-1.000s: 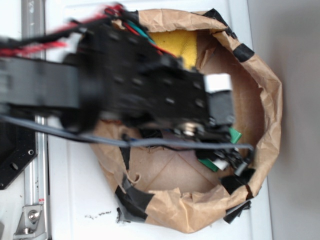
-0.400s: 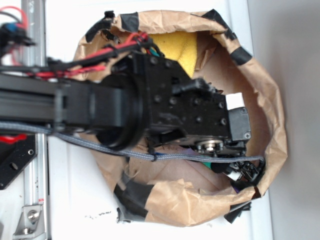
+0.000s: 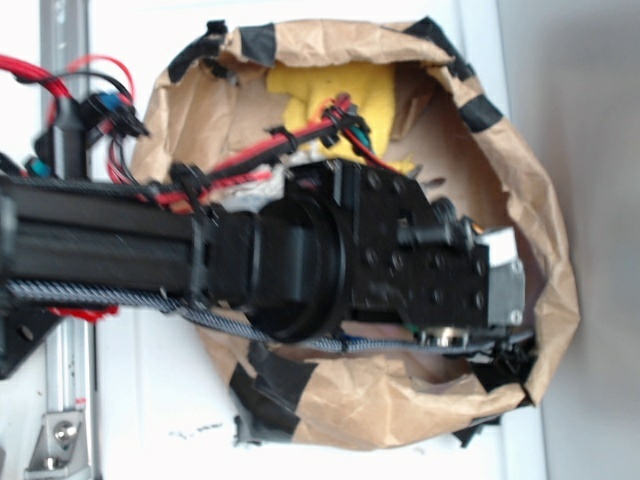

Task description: Grab the green block.

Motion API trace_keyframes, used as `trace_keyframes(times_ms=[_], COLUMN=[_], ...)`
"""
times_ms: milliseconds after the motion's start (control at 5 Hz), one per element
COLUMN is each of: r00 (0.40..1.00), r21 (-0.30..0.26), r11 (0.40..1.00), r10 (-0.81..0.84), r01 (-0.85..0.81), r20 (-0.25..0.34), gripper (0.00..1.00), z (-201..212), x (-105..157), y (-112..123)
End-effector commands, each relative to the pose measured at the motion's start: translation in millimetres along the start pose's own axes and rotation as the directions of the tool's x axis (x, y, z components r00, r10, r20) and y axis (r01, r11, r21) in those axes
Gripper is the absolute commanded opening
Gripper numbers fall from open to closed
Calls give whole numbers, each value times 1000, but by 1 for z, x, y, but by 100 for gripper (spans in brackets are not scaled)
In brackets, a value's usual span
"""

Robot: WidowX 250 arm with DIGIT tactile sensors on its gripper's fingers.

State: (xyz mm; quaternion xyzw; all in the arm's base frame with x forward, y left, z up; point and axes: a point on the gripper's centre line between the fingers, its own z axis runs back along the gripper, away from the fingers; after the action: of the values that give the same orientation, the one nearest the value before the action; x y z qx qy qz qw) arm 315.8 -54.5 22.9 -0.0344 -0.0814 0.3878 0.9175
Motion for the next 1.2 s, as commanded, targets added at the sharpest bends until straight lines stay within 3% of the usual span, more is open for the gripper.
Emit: trace_keyframes(times_ms=[0,200,400,600,800,1000], r00=[931,893,874,875,833,729], r21=[55,24,-21,-47,-10,104], r11=[942,904,881,874,833,722], r10=[-336,-425,-465,-480,-554,-682], r01=[331,427,473,483,553,684], r20=[141,146,140,59,-4,-60], gripper=[0,0,0,0,0,0], z=[-19,-4,37,76,108,135], x=[9,8,15,35,47,36], y=[21,26,38,60,73,46])
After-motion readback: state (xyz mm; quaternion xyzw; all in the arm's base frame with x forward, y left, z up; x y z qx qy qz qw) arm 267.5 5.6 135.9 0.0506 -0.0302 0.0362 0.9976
